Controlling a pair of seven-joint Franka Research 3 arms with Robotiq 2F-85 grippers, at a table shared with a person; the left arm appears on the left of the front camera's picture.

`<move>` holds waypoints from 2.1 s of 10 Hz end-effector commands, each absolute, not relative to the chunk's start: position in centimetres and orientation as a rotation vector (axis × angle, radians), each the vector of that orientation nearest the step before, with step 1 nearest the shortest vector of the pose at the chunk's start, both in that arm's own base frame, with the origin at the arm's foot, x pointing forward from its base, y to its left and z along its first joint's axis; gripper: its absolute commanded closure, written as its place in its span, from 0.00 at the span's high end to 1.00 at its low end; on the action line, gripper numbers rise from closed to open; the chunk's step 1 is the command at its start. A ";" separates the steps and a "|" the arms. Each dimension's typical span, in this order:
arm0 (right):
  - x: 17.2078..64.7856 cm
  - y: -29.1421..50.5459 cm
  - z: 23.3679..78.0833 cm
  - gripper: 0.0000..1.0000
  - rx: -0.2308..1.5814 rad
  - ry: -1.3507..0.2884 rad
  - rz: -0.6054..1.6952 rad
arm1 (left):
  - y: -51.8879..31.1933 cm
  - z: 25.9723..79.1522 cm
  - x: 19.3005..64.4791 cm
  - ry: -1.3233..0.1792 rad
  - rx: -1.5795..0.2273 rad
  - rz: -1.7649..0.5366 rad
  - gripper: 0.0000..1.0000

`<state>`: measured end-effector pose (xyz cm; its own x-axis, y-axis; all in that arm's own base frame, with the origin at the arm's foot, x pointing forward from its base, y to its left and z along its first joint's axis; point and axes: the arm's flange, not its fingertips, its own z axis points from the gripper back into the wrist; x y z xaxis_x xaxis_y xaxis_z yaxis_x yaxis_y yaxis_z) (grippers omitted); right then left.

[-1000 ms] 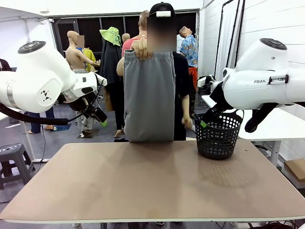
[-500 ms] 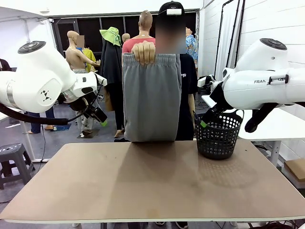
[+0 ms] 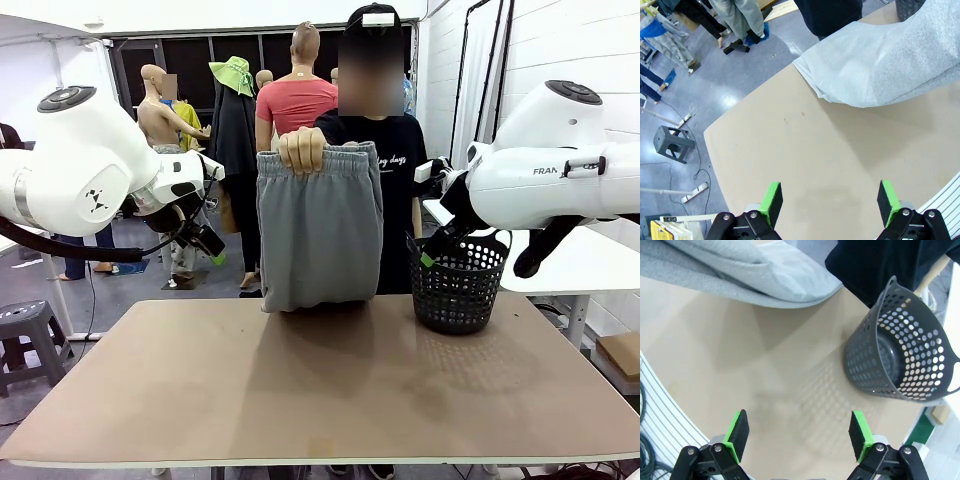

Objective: Fold the training pants.
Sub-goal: Grab both ends of the Training pants handed by a person.

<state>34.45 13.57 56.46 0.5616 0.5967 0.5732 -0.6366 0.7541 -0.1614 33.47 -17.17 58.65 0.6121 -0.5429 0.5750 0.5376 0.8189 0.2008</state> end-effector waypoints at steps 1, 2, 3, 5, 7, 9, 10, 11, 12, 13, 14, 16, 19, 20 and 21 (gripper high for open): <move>34.5 13.6 56.5 1.00 0.066 -0.655 0.727 | -17.2 58.7 33.4 -0.667 0.007 -0.625 1.00; 34.5 13.6 56.5 1.00 0.066 -0.655 0.727 | -17.2 58.7 33.4 -0.667 0.007 -0.625 1.00; 34.5 13.6 56.5 1.00 0.066 -0.655 0.727 | -17.2 58.7 33.4 -0.667 0.007 -0.625 1.00; 34.5 13.6 56.5 1.00 0.066 -0.655 0.727 | -17.2 58.7 33.4 -0.667 0.007 -0.625 1.00; 34.5 13.6 56.5 1.00 0.066 -0.655 0.727 | -17.2 58.7 33.4 -0.667 0.007 -0.625 1.00; 34.5 13.6 56.5 1.00 0.066 -0.655 0.727 | -17.2 58.7 33.4 -0.667 0.007 -0.625 1.00; 34.4 13.6 56.5 1.00 0.067 -0.649 0.727 | -17.2 58.6 33.5 -0.666 0.008 -0.623 1.00; 34.4 13.1 56.4 1.00 0.030 -0.679 0.896 | -16.7 58.9 33.4 -0.631 0.089 -0.748 1.00; 34.6 12.6 56.3 1.00 0.006 -0.660 1.008 | -16.1 59.3 33.4 -0.604 0.136 -0.828 1.00; 35.0 12.1 56.2 1.00 -0.022 -0.641 1.081 | -15.3 59.5 33.5 -0.601 0.168 -0.906 1.00; 35.4 11.8 56.2 1.00 -0.039 -0.635 1.153 | -14.8 59.6 33.6 -0.586 0.212 -0.958 1.00; 36.1 11.4 55.8 1.00 -0.050 -0.650 1.302 | -14.6 59.2 34.1 -0.606 0.183 -1.171 1.00; 36.2 11.6 56.4 1.00 -0.057 -0.658 1.345 | -14.7 59.4 35.0 -0.603 0.131 -1.264 1.00; 35.7 11.5 55.7 1.00 -0.054 -0.652 1.337 | -15.1 59.0 34.2 -0.604 0.191 -1.215 1.00; 35.7 11.5 55.7 1.00 -0.054 -0.652 1.337 | -15.1 59.0 34.2 -0.604 0.191 -1.215 1.00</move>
<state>35.74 11.50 56.08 0.0703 0.9135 0.4006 -0.8775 0.2477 -0.4106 34.37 -15.10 59.03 0.1877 -0.9243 0.3322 0.8317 0.3295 0.4468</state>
